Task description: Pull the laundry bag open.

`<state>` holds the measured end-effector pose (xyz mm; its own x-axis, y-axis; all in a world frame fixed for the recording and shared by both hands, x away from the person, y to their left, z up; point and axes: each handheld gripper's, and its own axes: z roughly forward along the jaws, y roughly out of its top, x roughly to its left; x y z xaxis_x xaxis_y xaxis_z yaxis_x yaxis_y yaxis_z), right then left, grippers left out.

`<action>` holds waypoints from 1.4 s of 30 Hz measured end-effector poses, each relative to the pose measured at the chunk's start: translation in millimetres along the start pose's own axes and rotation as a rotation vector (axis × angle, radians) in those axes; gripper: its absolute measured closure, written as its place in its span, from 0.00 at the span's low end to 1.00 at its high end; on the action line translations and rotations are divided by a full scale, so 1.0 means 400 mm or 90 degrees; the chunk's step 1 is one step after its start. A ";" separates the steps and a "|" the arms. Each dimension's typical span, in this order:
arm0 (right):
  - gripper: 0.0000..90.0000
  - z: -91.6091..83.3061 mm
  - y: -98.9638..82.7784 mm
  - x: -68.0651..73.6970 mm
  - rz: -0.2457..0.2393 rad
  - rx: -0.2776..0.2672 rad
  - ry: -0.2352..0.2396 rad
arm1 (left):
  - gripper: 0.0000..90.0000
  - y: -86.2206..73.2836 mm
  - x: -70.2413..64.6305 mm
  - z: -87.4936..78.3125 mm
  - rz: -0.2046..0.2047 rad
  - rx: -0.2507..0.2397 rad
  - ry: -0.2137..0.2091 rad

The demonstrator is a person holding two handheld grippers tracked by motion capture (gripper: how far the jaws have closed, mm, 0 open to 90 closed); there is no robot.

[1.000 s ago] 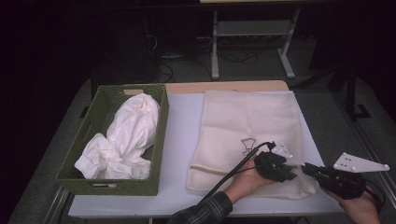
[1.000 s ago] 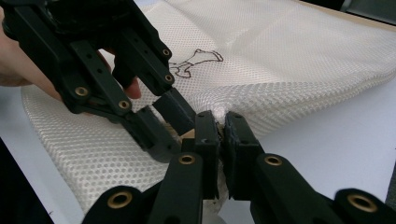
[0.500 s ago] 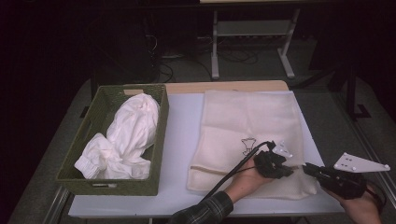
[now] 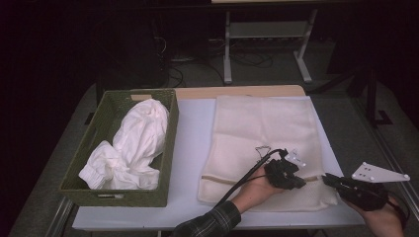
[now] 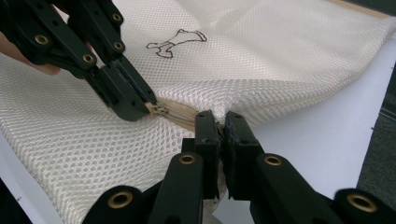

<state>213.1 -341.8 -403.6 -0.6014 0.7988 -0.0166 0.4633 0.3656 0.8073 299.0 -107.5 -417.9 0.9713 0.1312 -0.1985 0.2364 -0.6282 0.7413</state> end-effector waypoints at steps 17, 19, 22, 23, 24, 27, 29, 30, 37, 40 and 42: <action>0.94 0.007 -0.004 0.002 -0.006 0.017 -0.011 | 0.97 -0.025 0.005 -0.031 -0.003 0.006 -0.001; 0.94 0.007 -0.006 0.000 -0.004 0.018 -0.013 | 0.97 -0.031 0.009 -0.033 -0.009 0.011 -0.002; 0.94 0.008 -0.005 0.001 -0.004 0.019 -0.013 | 0.97 -0.038 0.012 -0.041 -0.017 0.010 -0.007; 0.94 0.008 -0.004 0.002 -0.004 0.018 -0.012 | 0.97 -0.039 0.012 -0.043 -0.015 0.012 -0.005; 0.94 0.008 -0.004 0.003 -0.006 0.020 -0.014 | 0.97 -0.041 0.012 -0.046 -0.015 0.010 -0.005; 0.94 0.011 -0.003 0.005 -0.005 0.020 -0.011 | 0.97 -0.044 0.011 -0.054 -0.012 0.016 0.003; 0.94 0.013 -0.002 0.004 -0.007 0.023 -0.015 | 0.97 -0.047 0.010 -0.057 -0.012 0.016 0.005; 0.94 0.013 -0.002 0.003 -0.006 0.022 -0.015 | 0.97 -0.049 0.010 -0.059 -0.014 0.015 0.004; 0.94 0.017 -0.001 0.007 -0.008 0.029 -0.016 | 0.97 -0.060 0.011 -0.066 -0.019 0.012 0.000; 0.94 0.018 -0.002 0.009 -0.011 0.039 -0.028 | 0.97 -0.069 0.013 -0.067 -0.027 0.016 -0.001; 0.94 0.017 -0.003 0.008 -0.008 0.040 -0.029 | 0.97 -0.074 0.014 -0.067 -0.027 0.021 0.003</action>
<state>215.0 -336.5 -408.8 -0.5782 0.8140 -0.0549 0.4959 0.4041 0.7687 298.2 -67.6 -423.7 0.9607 0.1610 -0.2261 0.2757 -0.6470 0.7109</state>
